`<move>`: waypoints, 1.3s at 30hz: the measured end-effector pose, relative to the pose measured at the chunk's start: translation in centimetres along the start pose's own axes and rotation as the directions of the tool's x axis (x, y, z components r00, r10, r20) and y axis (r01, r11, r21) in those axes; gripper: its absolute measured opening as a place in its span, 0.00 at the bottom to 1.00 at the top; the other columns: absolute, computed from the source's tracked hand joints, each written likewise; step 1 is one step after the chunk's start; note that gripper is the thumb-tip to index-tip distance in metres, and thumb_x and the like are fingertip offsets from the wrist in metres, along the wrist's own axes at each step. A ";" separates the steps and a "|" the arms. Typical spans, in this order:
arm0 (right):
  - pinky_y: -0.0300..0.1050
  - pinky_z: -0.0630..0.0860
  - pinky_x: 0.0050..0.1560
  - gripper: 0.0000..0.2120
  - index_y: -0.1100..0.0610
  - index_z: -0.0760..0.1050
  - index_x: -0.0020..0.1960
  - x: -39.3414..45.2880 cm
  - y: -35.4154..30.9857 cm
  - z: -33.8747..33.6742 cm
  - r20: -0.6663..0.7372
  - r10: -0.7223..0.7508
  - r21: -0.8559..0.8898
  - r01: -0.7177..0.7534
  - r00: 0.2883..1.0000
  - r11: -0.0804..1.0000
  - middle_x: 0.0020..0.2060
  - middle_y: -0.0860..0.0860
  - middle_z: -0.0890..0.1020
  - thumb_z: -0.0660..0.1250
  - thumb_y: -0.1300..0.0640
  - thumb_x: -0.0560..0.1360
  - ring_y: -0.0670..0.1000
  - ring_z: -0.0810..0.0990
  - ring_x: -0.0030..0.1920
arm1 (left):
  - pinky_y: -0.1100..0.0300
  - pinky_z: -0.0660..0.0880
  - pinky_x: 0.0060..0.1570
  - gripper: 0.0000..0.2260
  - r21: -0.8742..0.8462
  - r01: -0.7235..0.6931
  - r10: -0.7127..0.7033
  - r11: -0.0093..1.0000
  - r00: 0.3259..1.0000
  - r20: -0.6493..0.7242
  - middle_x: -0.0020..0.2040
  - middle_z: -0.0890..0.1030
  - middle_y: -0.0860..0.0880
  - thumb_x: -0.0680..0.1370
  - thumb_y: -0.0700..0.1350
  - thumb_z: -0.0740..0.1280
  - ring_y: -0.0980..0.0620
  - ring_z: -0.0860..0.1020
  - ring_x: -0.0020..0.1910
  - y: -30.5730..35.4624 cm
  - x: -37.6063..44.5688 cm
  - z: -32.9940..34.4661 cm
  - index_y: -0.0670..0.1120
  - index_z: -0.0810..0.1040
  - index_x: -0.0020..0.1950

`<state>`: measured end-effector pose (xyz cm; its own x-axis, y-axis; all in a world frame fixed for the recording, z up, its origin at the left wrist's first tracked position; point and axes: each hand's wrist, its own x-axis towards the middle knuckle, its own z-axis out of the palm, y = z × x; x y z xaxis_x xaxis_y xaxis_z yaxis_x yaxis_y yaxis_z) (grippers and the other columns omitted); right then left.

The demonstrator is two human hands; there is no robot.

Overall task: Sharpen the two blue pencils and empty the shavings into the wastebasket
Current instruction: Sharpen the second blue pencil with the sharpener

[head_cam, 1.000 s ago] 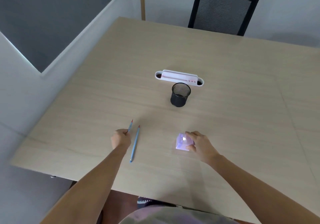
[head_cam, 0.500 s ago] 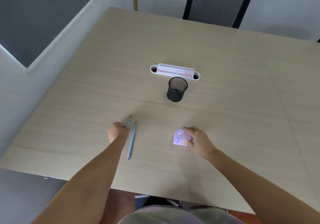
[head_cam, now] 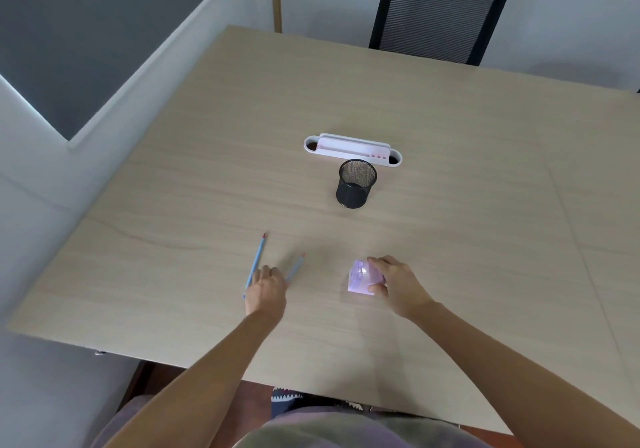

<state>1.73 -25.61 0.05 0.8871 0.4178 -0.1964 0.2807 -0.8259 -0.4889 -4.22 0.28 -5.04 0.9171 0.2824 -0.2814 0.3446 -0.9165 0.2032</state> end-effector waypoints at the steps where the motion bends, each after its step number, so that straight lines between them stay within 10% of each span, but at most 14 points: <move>1: 0.40 0.68 0.44 0.22 0.58 0.71 0.63 0.0 0.0 -0.1 -0.001 -0.004 -0.006 0.004 1.000 1.000 0.51 0.56 0.77 0.68 0.62 0.70 0.52 0.71 0.42 | 0.50 0.74 0.50 0.11 -0.062 -0.075 0.076 0.995 0.997 0.014 0.55 0.76 0.44 0.81 0.47 0.57 0.43 0.75 0.55 0.5 -0.4 0.0 0.42 0.72 0.55; 9: 0.43 0.71 0.45 0.22 0.58 0.73 0.62 0.2 0.0 -0.2 -0.005 -0.021 -0.020 0.021 1.000 1.000 0.50 0.57 0.77 0.69 0.64 0.68 0.57 0.76 0.44 | 0.52 0.75 0.39 0.05 -0.446 -0.305 0.346 0.841 0.938 0.010 0.37 0.77 0.51 0.78 0.40 0.62 0.48 0.75 0.36 2.3 -0.7 0.1 0.47 0.77 0.48; 39: 0.39 0.69 0.45 0.21 0.62 0.73 0.59 0.1 0.4 1.0 -0.092 -0.134 -0.060 0.129 0.987 0.990 0.52 0.58 0.80 0.70 0.67 0.67 0.60 0.79 0.47 | 0.53 0.73 0.48 0.09 -0.322 -0.366 0.416 0.873 0.904 0.101 0.48 0.82 0.46 0.80 0.44 0.61 0.44 0.77 0.47 7.1 1.7 -1.1 0.45 0.80 0.51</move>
<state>1.62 -25.55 -1.01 0.8715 0.4879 -0.0497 0.4143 -0.7866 -0.4579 -0.01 -5.39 -3.03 0.9520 -0.1542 -0.2644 0.0302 -0.8123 0.5824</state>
